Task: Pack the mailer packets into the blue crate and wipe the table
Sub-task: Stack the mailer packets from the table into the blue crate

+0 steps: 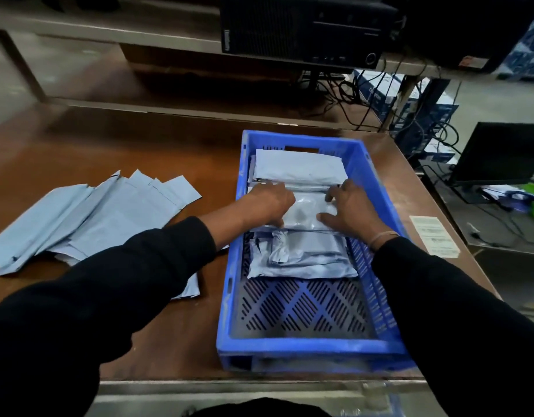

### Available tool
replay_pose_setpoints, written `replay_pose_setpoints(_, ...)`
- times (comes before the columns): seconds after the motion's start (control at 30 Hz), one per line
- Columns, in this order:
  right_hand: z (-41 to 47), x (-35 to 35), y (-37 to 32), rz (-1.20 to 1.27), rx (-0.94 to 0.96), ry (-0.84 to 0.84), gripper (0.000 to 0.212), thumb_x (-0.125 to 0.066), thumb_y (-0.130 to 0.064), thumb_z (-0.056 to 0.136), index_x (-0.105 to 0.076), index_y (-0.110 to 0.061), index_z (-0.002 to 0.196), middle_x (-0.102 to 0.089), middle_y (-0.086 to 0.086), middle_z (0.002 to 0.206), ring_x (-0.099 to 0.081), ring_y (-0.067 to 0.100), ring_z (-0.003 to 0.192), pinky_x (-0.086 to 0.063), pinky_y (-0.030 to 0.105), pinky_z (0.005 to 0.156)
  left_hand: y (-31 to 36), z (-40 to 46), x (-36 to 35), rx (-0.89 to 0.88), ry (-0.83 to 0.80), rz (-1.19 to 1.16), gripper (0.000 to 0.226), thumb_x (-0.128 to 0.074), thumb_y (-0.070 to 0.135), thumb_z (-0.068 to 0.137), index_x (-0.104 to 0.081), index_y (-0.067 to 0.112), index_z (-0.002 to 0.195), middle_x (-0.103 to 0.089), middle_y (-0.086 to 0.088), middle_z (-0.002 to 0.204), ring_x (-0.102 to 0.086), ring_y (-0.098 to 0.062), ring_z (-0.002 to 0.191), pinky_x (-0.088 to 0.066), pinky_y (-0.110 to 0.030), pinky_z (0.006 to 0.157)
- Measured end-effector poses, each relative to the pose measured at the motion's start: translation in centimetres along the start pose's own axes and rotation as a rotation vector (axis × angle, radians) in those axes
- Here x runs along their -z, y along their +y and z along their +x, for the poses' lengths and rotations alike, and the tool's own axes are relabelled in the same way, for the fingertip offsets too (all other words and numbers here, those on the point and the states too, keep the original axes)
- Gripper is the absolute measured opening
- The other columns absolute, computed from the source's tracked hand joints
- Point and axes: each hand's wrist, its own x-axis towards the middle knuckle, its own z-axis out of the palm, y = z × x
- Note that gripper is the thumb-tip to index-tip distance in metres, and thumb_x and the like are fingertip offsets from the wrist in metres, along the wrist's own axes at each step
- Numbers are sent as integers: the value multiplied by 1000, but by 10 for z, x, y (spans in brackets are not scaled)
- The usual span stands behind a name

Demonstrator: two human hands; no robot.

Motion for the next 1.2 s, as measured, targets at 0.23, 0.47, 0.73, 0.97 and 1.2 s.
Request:
replay_pose_setpoints(0.23, 2, -16, -2, 47, 8, -141, 49, -70, -47, 85, -58, -19, 124, -44, 19, 131, -54, 39, 114, -44, 39, 100, 6, 6, -10, 48, -75, -71, 36, -69, 8, 93, -58, 7, 127, -61, -15, 124, -64, -32, 106, -53, -40, 77)
replay_pose_setpoints(0.47, 3, -13, -9, 26, 12, -167, 53, -67, -45, 88, -54, -16, 131, -43, 21, 138, -51, 41, 120, -43, 41, 103, 1, 1, -11, 76, -91, -215, 48, -77, 23, 90, -56, 10, 131, -60, -13, 130, -62, -31, 114, -53, -39, 85)
replay_pose_setpoints(0.73, 2, 23, -50, 297, 64, 130, 28, -78, -32, 82, -71, -19, 106, -66, 4, 97, -64, 22, 82, -53, 38, 82, -20, -44, -1, -3, 414, -633, 32, -70, 28, 93, -64, 16, 122, -69, -1, 117, -66, -18, 106, -56, -38, 89)
replay_pose_setpoints(0.97, 13, 61, -157, 686, 81, 89, 8, -75, -27, 87, -73, -22, 93, -71, 2, 82, -70, 16, 62, -49, 26, 60, -101, -116, -20, 133, 662, -1057, 12, -74, 13, 91, -72, 12, 103, -74, 1, 94, -67, -2, 83, -49, -8, 72)
replay_pose_setpoints(1.2, 42, 41, -271, 600, 208, -152, 13, -78, -29, 85, -72, -18, 91, -73, 3, 75, -68, 14, 62, -51, 25, 62, -194, -176, -88, 341, 499, -975, 23, -74, 27, 91, -72, 15, 110, -74, 0, 101, -70, -13, 91, -60, -36, 85)
